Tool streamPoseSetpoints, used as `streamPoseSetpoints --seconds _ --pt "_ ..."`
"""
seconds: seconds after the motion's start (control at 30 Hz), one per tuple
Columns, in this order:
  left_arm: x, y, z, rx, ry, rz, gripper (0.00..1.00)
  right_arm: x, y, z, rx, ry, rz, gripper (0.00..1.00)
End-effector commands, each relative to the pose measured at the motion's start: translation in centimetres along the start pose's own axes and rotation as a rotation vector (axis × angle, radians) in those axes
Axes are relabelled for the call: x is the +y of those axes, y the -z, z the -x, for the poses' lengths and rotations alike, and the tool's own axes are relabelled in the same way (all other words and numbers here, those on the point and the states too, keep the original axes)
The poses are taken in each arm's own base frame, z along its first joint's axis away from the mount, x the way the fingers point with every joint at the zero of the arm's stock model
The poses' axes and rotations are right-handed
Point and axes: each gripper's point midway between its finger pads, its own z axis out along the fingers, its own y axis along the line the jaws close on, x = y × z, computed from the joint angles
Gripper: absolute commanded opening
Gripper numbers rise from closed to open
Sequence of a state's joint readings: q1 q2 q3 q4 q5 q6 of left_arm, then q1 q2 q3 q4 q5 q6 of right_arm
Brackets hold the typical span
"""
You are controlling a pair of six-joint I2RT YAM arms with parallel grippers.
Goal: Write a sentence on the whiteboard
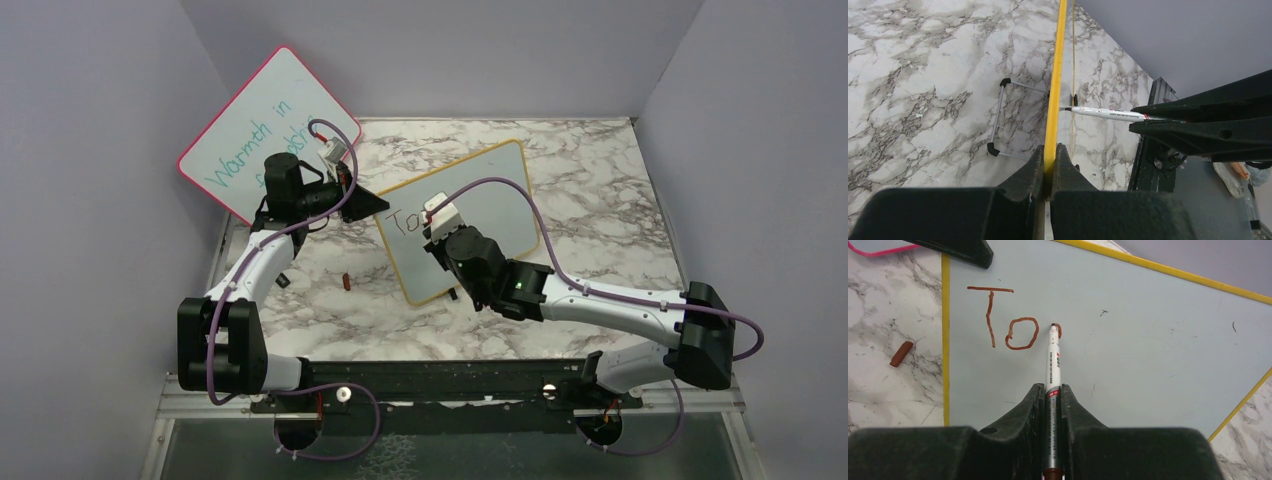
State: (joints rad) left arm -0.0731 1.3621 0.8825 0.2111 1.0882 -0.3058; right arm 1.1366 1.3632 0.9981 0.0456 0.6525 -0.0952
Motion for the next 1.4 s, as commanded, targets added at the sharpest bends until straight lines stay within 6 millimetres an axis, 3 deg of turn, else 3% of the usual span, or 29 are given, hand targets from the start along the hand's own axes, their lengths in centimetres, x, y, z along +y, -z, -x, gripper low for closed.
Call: streamPoseSetpoints --seconds 0.0,0.77,1.37 --pt "1.0 -0.2 -1.5 0.037 -0.005 0.011 0.00 0.6 -0.1 -0.2 0.009 0.000 0.040 0.00" --pt "1.0 -0.3 -1.5 0.039 -0.005 0.010 0.00 0.5 1.0 -3.4 0.116 0.030 0.061 0.00" --pt "1.0 -0.3 -1.5 0.040 -0.005 0.008 0.00 -0.6 1.2 -3.4 0.113 0.036 0.006 0.00"
